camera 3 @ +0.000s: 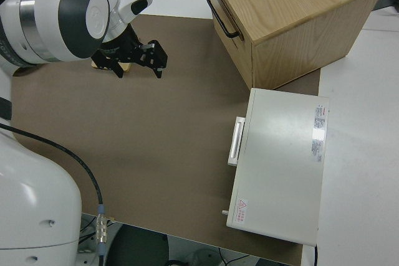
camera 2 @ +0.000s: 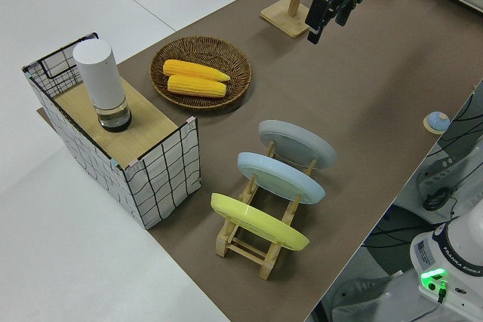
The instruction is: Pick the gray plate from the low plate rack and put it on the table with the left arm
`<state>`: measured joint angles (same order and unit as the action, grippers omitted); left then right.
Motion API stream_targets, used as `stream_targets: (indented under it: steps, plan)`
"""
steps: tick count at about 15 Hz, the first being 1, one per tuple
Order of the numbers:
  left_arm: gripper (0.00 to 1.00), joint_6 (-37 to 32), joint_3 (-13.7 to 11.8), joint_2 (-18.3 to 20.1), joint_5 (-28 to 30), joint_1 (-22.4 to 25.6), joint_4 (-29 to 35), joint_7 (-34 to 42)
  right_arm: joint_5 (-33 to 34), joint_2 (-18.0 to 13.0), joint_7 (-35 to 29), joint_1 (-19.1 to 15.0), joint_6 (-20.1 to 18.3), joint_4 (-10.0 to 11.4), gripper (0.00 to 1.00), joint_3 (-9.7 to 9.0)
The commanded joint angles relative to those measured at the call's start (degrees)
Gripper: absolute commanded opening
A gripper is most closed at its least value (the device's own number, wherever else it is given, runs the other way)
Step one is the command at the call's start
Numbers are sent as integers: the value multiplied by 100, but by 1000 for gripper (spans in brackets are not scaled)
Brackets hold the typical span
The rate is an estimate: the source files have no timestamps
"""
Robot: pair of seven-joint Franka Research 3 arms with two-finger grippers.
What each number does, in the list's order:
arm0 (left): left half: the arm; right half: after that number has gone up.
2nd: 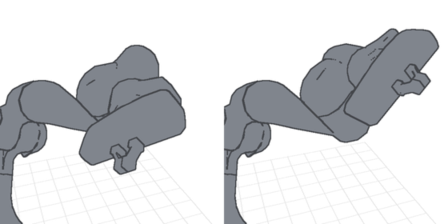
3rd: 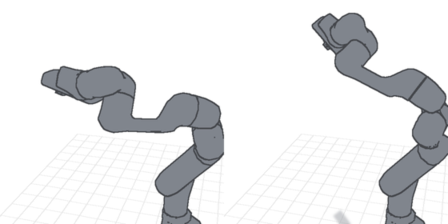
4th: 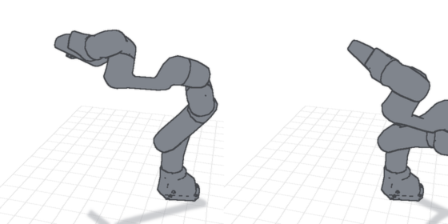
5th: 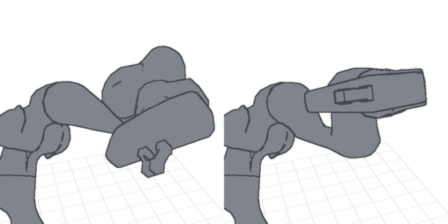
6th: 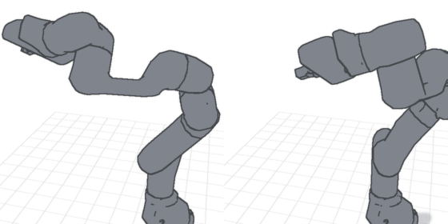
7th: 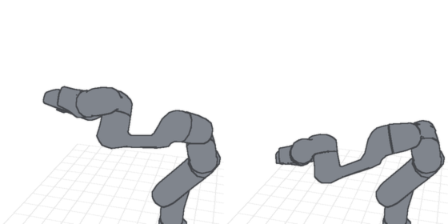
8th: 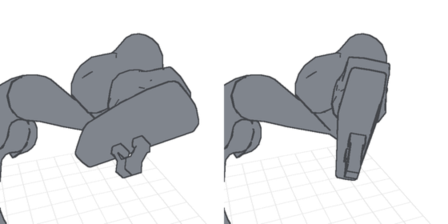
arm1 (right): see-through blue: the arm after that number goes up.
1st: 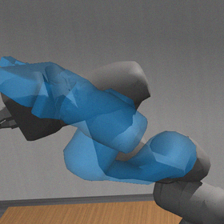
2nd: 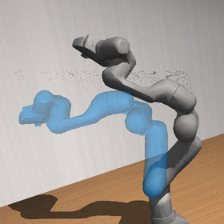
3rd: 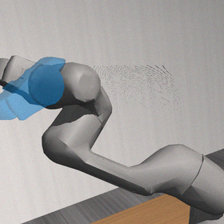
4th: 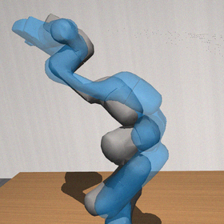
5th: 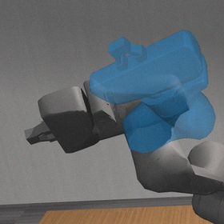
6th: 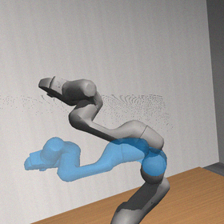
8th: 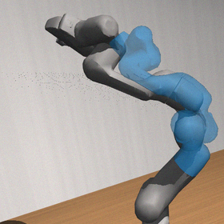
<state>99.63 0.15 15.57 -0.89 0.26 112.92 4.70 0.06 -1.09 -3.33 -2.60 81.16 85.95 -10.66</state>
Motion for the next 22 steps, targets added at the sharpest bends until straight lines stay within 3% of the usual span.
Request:
stream_targets:
  steps: [1,12,17,22]
  plan:
    - [998,83,-76,122,-25,-61,151,-5,-59,-14,-1,-56,-83,-35,990,-33]
    - [995,12,-103,121,-25,-9,169,22,-59,-14,-1,-56,-83,-35,990,-33]
    - [993,-75,-507,174,-86,26,169,275,-59,-14,8,-56,-83,-35,987,-33]
    - [993,-93,-1174,192,-113,53,160,743,-59,-14,-1,-56,-83,-35,987,-33]
